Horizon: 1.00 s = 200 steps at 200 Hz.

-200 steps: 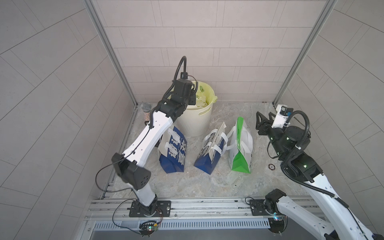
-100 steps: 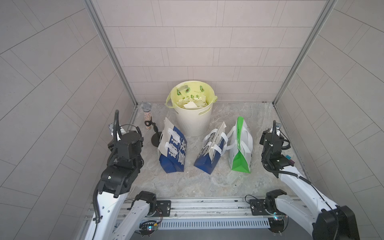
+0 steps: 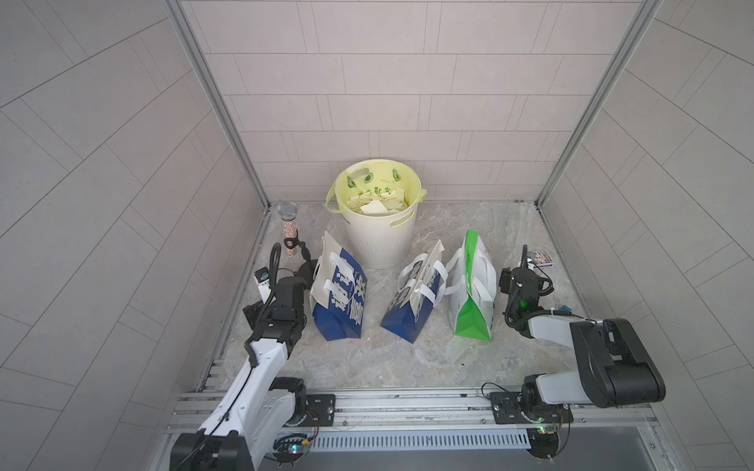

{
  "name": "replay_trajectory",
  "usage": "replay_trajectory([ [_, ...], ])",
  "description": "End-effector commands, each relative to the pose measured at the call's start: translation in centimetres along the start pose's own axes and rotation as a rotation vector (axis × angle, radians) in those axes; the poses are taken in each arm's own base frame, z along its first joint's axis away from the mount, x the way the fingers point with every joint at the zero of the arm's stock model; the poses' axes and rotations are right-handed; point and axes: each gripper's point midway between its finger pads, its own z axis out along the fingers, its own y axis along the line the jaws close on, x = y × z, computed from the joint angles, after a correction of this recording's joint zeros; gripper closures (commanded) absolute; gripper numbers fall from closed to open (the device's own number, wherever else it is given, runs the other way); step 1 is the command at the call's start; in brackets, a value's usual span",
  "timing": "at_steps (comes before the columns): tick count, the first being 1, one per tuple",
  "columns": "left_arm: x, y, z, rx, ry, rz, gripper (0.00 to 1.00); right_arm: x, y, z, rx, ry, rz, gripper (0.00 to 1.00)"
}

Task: Shred takeout receipts and throw away
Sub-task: Reset both arms

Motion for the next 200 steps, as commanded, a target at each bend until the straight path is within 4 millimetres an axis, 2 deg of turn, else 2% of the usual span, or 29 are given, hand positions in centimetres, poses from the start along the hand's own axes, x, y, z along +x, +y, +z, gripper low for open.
replay_trajectory([
  [1,-2.1,-2.7,0.6,0.128,-0.147,-0.076,0.0,-0.8,2.1,0.4,-0.125,-0.106,0.017,0.21],
  [5,-2.5,-3.2,0.6,0.153,-0.166,-0.082,0.0,-1.0,2.0,0.6,-0.12,-0.124,0.028,0.2],
  [10,-1.6,-3.7,0.8,0.176,-0.162,-0.067,0.0,-1.1,2.2,0.9,-0.12,-0.134,0.027,0.19],
  [30,-1.2,-6.2,1.4,0.277,-0.169,-0.031,0.0,-0.6,2.1,1.1,-0.113,-0.069,0.013,0.14],
  [32,-1.3,-6.5,1.5,0.284,-0.172,-0.028,0.0,-0.6,2.0,1.1,-0.109,-0.068,0.016,0.12],
  [35,-1.4,-6.8,1.6,0.294,-0.176,-0.023,0.0,-0.7,2.0,1.1,-0.105,-0.072,0.017,0.02],
  [37,-1.4,-7.0,1.7,0.3,-0.178,-0.021,0.0,-0.7,1.9,1.2,-0.103,-0.074,0.021,0.0],
  [71,-3.2,-9.6,3.3,0.333,-0.302,-0.025,0.0,-0.8,1.7,1.1,-0.078,-0.092,0.02,0.0],
  [96,-1.3,-11.9,4.6,0.401,-0.3,0.025,0.0,-0.8,2.0,1.3,-0.081,-0.085,0.008,0.0],
  [110,-1.1,-12.0,4.9,0.395,-0.27,0.032,0.0,-0.9,2.0,1.3,-0.08,-0.097,0.005,0.0],
  [116,-0.4,-11.5,5.2,0.365,-0.229,0.038,0.0,-0.8,2.0,1.2,-0.08,-0.091,0.005,0.0],
  [122,-1.4,-11.6,5.3,0.35,-0.228,0.025,0.0,-0.9,2.0,1.3,-0.08,-0.09,0.005,0.0],
  [144,-1.7,-12.1,5.8,0.349,-0.244,0.031,0.0,-0.9,2.1,1.3,-0.08,-0.089,0.004,0.0],
  [200,-1.6,-11.9,6.0,0.336,-0.238,0.029,0.0,-0.9,2.1,1.4,-0.078,-0.086,-0.002,0.0],
])
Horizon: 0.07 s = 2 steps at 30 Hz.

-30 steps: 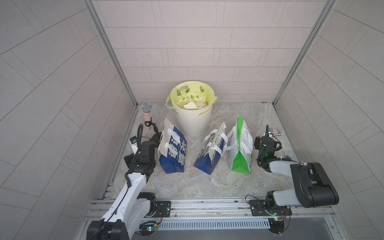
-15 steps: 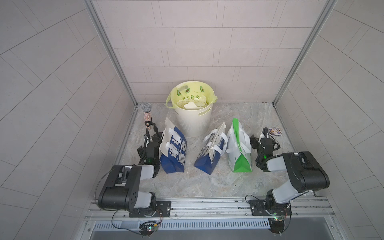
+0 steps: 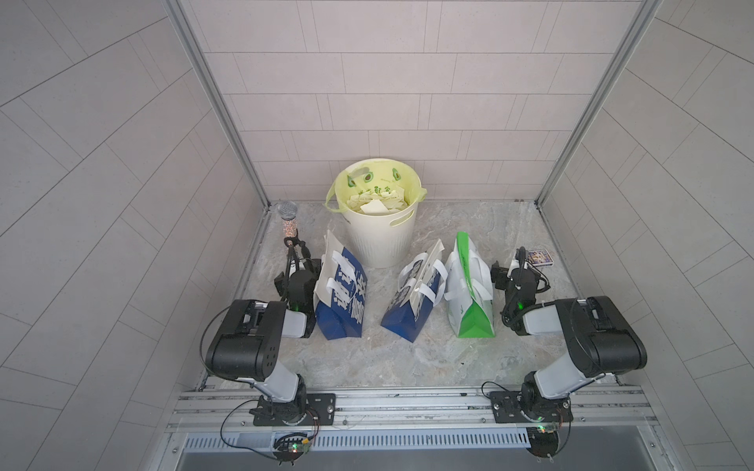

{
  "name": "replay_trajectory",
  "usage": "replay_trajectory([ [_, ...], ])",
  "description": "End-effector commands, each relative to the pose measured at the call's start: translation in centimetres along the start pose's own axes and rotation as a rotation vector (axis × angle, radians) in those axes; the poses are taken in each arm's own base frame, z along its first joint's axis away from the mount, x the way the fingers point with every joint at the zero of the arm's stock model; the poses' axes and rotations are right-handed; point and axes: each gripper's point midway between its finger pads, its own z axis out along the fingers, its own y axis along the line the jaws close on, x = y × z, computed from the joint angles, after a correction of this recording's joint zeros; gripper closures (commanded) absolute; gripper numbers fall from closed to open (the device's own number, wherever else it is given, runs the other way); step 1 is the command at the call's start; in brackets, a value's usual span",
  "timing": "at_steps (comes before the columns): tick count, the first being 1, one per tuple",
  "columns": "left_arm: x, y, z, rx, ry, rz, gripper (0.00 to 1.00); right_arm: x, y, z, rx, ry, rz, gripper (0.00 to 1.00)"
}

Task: Shred takeout receipts and throw away
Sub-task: Reset both arms

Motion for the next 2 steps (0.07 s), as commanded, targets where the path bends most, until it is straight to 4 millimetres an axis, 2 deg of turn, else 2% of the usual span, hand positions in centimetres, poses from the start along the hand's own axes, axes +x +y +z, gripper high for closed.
replay_trajectory([
  [1,-0.75,0.29,0.23,-0.018,-0.025,0.004,0.0,-0.08,0.01,0.03,0.012,-0.005,-0.017,0.0],
  [2,-0.77,0.32,0.22,-0.02,-0.029,0.007,0.0,-0.13,0.04,-0.09,0.007,-0.011,-0.016,0.0],
])
